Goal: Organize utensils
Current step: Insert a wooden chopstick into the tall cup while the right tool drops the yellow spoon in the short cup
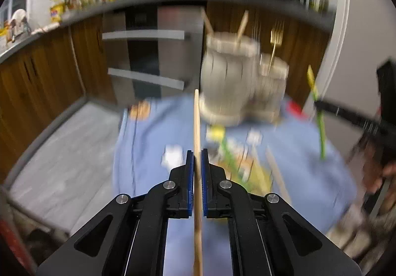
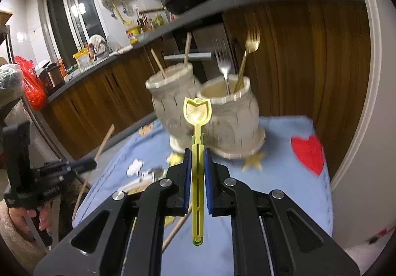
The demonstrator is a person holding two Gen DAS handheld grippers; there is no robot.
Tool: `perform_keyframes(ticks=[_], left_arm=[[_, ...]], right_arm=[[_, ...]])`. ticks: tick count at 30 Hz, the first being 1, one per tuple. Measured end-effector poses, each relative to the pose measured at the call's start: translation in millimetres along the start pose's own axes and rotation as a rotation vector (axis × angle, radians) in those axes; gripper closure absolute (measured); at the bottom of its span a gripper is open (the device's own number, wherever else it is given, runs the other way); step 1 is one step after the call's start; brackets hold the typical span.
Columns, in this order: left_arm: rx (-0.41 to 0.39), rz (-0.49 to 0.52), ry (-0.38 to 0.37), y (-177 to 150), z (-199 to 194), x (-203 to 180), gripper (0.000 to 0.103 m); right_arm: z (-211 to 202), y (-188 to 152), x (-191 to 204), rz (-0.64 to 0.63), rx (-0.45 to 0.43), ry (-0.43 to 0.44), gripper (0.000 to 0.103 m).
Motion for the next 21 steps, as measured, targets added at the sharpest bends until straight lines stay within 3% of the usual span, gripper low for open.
perform_keyframes(ticks=[5, 9, 14, 18, 21], left_arm=[[-0.147, -0.114, -0.065, 46, 0, 1, 0.097], [-0.244, -0.159, -0.099, 91, 7, -7, 0.097], [-0.419, -0.198, -0.163, 153, 8, -20, 0.097], [-0.5, -0.2, -0.149, 190, 21, -35, 0.097], [-0.535, -0.165, -0.094, 204, 34, -47, 0.097]], right_arm=[[-2, 33, -8, -0.012, -0.07, -0.029, 0.093], [-1, 72, -18, -0.007, -0.152, -0.04, 0.093], [8, 116, -29, 0.027, -0.251, -0.028, 0.093], [23, 142, -37, 0.068, -0.305, -0.01, 0.093], [36, 147, -43, 0.092, -0.313, -0.023, 0.093]])
Point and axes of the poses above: each gripper's, at about its wrist camera, not at the fingertips, and z roughly the way its jaws point, x to its left, y to its top, the point moved 7 cm from there along z, roughly the way its jaws point, and after that the axes turned 7 degrees about y, right-handed, at the moved point
